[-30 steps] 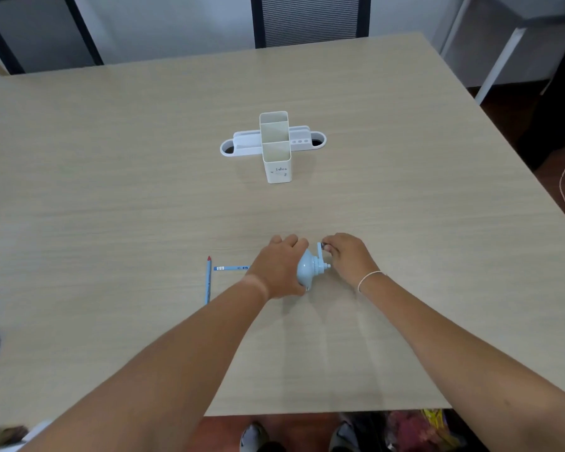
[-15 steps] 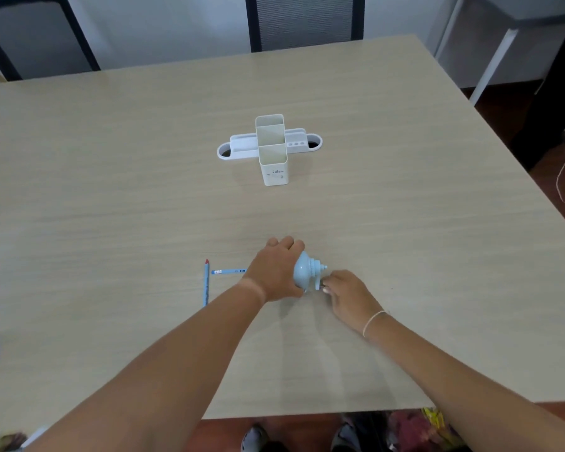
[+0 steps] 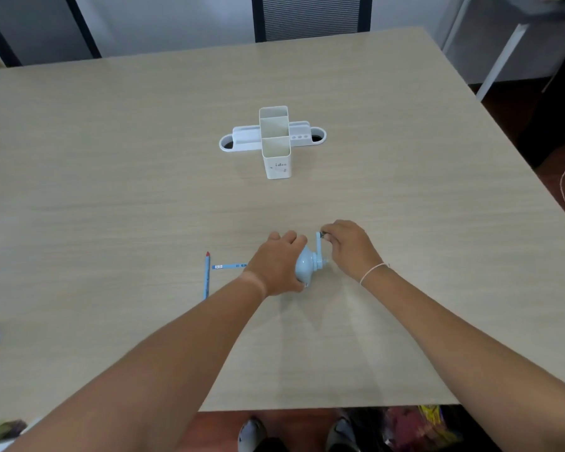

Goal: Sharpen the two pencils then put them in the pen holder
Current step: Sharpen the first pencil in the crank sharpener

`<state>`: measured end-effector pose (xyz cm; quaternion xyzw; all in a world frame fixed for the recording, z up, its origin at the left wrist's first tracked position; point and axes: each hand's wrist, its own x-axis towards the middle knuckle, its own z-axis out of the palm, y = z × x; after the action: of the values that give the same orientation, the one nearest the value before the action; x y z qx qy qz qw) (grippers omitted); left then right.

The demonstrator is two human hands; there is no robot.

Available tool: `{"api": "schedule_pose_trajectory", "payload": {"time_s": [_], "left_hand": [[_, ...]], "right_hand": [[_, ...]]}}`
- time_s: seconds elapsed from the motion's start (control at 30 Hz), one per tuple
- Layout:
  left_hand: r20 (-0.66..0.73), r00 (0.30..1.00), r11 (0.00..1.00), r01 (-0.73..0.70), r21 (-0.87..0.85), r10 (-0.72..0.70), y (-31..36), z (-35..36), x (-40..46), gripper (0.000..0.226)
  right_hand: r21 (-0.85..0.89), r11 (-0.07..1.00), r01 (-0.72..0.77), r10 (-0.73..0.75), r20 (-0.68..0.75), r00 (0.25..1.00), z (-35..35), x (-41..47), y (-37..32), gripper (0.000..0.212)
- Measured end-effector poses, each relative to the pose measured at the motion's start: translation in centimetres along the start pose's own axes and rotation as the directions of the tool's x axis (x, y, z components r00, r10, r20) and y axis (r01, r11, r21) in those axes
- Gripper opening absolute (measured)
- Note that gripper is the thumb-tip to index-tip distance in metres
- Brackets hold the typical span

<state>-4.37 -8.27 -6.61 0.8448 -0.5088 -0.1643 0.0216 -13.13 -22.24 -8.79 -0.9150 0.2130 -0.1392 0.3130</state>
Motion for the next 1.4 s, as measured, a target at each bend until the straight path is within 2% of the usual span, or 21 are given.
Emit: {"api": "schedule_pose_trajectory", "payload": {"time_s": [0.13, 0.23, 0.4, 0.47, 0.57, 0.67, 0.73, 0.87, 1.03, 1.13, 1.3, 1.4], "left_hand": [[-0.009, 1.000, 1.000, -0.002, 0.005, 0.002, -0.3, 0.2, 0.1, 0.062], [-0.008, 1.000, 1.000, -0.001, 0.015, 0.001, -0.3, 0.4, 0.2, 0.063], [0.000, 1.000, 1.000, -0.008, 0.018, 0.008, -0.4, 0.4, 0.1, 0.062], [0.009, 1.000, 1.000, -0.005, 0.018, 0.005, -0.4, 0.3, 0.1, 0.063], [0.011, 1.000, 1.000, -0.010, 0.008, 0.010, -0.3, 0.1, 0.1, 0.064], [0.012, 1.000, 1.000, -0.010, 0.007, 0.010, -0.4, 0.0, 0.2, 0.062], [0.004, 1.000, 1.000, -0.011, 0.016, 0.011, -0.5, 0.2, 0.3, 0.060], [0.000, 1.000, 0.999, -0.006, 0.036, 0.006, -0.4, 0.2, 0.4, 0.059], [0.012, 1.000, 1.000, 0.009, 0.026, -0.009, -0.2, 0.1, 0.3, 0.065], [0.020, 1.000, 0.999, -0.007, 0.039, 0.006, -0.3, 0.0, 0.1, 0.068], [0.017, 1.000, 0.999, 0.001, 0.054, -0.002, -0.3, 0.2, 0.0, 0.066], [0.021, 1.000, 0.999, 0.003, 0.050, -0.004, -0.2, 0.2, 0.1, 0.067]], "right_hand": [[-0.112, 0.988, -0.102, 0.121, 0.183, 0.976, 2.1, -0.3, 1.2, 0.023], [-0.115, 0.987, -0.109, 0.134, 0.237, 0.962, 2.9, -2.6, 1.5, 0.018], [0.018, 0.999, -0.051, 0.046, 0.209, 0.977, 2.4, -7.3, 0.6, 0.030], [0.065, 0.998, 0.012, -0.021, 0.135, 0.991, 1.2, -7.8, -0.1, 0.037], [0.083, 0.991, 0.107, -0.109, 0.027, 0.994, -0.5, -6.5, -1.2, 0.034], [0.063, 0.995, 0.081, -0.080, -0.029, 0.996, -1.1, -4.4, -1.5, 0.035], [0.054, 0.998, 0.027, -0.024, -0.046, 0.999, -0.8, -2.6, -1.4, 0.029], [0.009, 0.995, -0.100, 0.099, 0.052, 0.994, 0.3, 0.5, -0.2, 0.019], [-0.094, 0.987, -0.129, 0.147, 0.227, 0.963, 2.3, -1.7, 0.7, 0.022], [-0.083, 0.984, -0.158, 0.174, 0.252, 0.952, 2.7, -3.5, 1.0, 0.019], [-0.035, 0.993, -0.110, 0.116, 0.277, 0.954, 2.6, -5.8, 0.7, 0.019], [0.024, 0.999, -0.046, 0.040, 0.210, 0.977, 1.9, -7.4, 0.1, 0.024]]}}
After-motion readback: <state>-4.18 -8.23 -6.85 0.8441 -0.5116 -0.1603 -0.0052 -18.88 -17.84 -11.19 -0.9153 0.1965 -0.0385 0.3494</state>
